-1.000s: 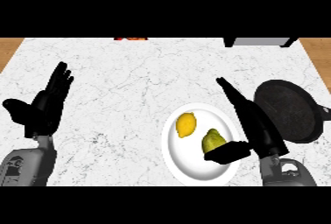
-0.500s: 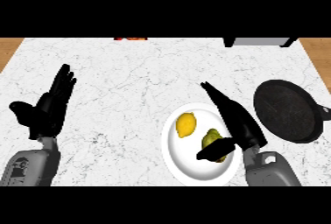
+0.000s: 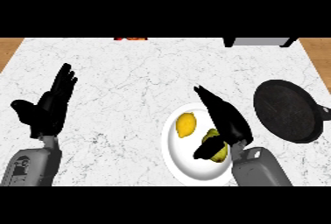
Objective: Pick the lemon from the plate and place it in the pan
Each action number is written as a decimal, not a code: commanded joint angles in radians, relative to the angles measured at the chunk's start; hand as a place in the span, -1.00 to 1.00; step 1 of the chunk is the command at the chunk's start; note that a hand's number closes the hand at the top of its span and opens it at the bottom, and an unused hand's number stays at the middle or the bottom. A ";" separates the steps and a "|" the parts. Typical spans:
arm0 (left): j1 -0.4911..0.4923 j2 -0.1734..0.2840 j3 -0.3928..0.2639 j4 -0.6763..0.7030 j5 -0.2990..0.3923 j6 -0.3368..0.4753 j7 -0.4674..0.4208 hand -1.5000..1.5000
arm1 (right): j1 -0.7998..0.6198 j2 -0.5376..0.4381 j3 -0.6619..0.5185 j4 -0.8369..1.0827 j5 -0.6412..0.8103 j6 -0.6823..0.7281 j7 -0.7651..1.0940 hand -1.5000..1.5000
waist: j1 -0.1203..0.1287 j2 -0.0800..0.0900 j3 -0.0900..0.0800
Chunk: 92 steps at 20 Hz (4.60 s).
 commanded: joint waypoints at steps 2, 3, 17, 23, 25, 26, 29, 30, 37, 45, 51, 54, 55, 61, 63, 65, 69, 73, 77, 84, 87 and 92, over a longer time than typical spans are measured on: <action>-0.016 0.002 -0.007 -0.061 -0.008 0.006 0.071 0.00 | -0.092 0.027 -0.010 0.056 0.041 0.079 0.080 -1.00 | 0.004 0.000 0.000; -0.025 -0.022 -0.002 0.007 -0.012 0.016 0.014 0.00 | -0.011 0.032 0.022 0.069 0.078 0.033 0.029 -1.00 | -0.001 0.000 0.000; -0.060 -0.023 0.011 0.025 -0.021 -0.002 0.041 0.00 | -0.118 0.101 -0.003 0.306 0.145 0.006 -0.014 -1.00 | 0.001 0.001 0.000; 0.035 -0.027 0.013 -0.011 -0.027 -0.026 -0.028 0.00 | -0.126 0.102 -0.060 0.366 0.149 0.044 -0.085 -1.00 | 0.001 0.000 0.000; 0.000 0.009 0.048 0.027 0.004 -0.065 -0.030 0.00 | -0.174 0.102 -0.022 0.436 0.108 0.018 -0.053 -1.00 | 0.003 0.001 0.000; -0.062 -0.001 0.052 0.017 0.002 -0.028 0.029 0.00 | -0.121 0.102 -0.020 0.408 0.116 -0.011 -0.089 -1.00 | 0.001 0.001 0.000; -0.059 0.008 0.056 0.023 -0.002 -0.032 0.022 0.00 | -0.113 0.102 0.007 0.366 0.105 0.057 -0.177 1.00 | -0.001 0.001 0.000; -0.019 -0.004 0.037 0.003 -0.019 -0.031 -0.001 0.00 | -0.116 0.102 0.030 0.447 0.145 -0.016 -0.225 1.00 | 0.003 0.001 0.000; 0.024 -0.019 0.029 -0.026 -0.030 -0.033 -0.020 0.00 | -0.132 0.101 -0.006 0.477 0.185 -0.050 -0.275 1.00 | 0.001 0.000 0.000; 0.053 -0.029 0.041 -0.002 -0.038 -0.003 -0.030 0.00 | 0.300 0.011 0.461 0.088 0.367 0.080 -0.196 1.00 | -0.044 -0.019 -0.002; 0.054 -0.012 0.054 -0.024 -0.027 -0.015 -0.012 0.00 | 0.468 -0.205 0.482 -0.424 0.515 -0.088 -0.126 1.00 | -0.057 -0.017 -0.001; 0.034 0.007 0.061 -0.068 -0.005 -0.030 0.044 0.00 | 0.498 -0.233 0.474 -0.583 0.572 -0.151 -0.104 1.00 | -0.038 -0.013 0.000; 0.038 -0.030 0.033 -0.022 -0.037 -0.006 -0.001 0.00 | 0.537 -0.222 0.510 -0.653 0.588 -0.145 -0.068 1.00 | -0.045 -0.010 -0.001; 0.027 0.004 0.051 -0.061 0.001 -0.049 0.046 0.00 | 0.632 -0.337 0.328 -0.856 0.545 -0.222 -0.097 1.00 | -0.015 -0.004 0.001; 0.036 -0.013 0.052 -0.001 -0.006 -0.047 -0.027 0.00 | 0.593 -0.262 0.314 -0.908 0.484 -0.161 -0.049 1.00 | -0.009 0.000 0.000; -0.008 -0.021 0.031 -0.028 -0.017 -0.031 0.029 0.00 | 0.567 -0.201 0.243 -0.846 0.387 -0.208 -0.070 1.00 | -0.005 0.002 0.001; 0.021 -0.024 0.036 -0.027 -0.017 -0.033 -0.014 0.00 | 0.547 -0.146 0.093 -0.845 0.228 -0.211 -0.087 1.00 | 0.006 0.008 0.002; 0.021 -0.035 0.025 -0.018 -0.022 -0.033 -0.027 0.00 | 0.451 -0.142 -0.142 -0.703 0.085 -0.233 -0.176 1.00 | 0.010 0.010 0.003; 0.031 -0.037 0.018 -0.048 -0.035 -0.020 -0.011 0.00 | 0.347 -0.258 -0.431 -0.418 -0.057 -0.239 -0.341 1.00 | 0.018 0.008 0.004; -0.031 -0.034 0.021 -0.019 -0.025 -0.025 0.024 0.00 | 0.094 -0.383 -0.548 0.126 0.015 -0.339 -0.620 1.00 | 0.032 0.013 0.003; -0.032 -0.034 0.009 -0.045 -0.037 -0.018 0.053 0.00 | -0.041 -0.423 -0.586 0.349 0.008 -0.364 -0.703 1.00 | 0.032 0.009 0.002; -0.041 -0.037 0.004 -0.045 -0.021 -0.036 0.062 0.00 | -0.185 -0.405 -0.622 0.752 0.016 -0.490 -0.896 1.00 | 0.043 0.014 0.003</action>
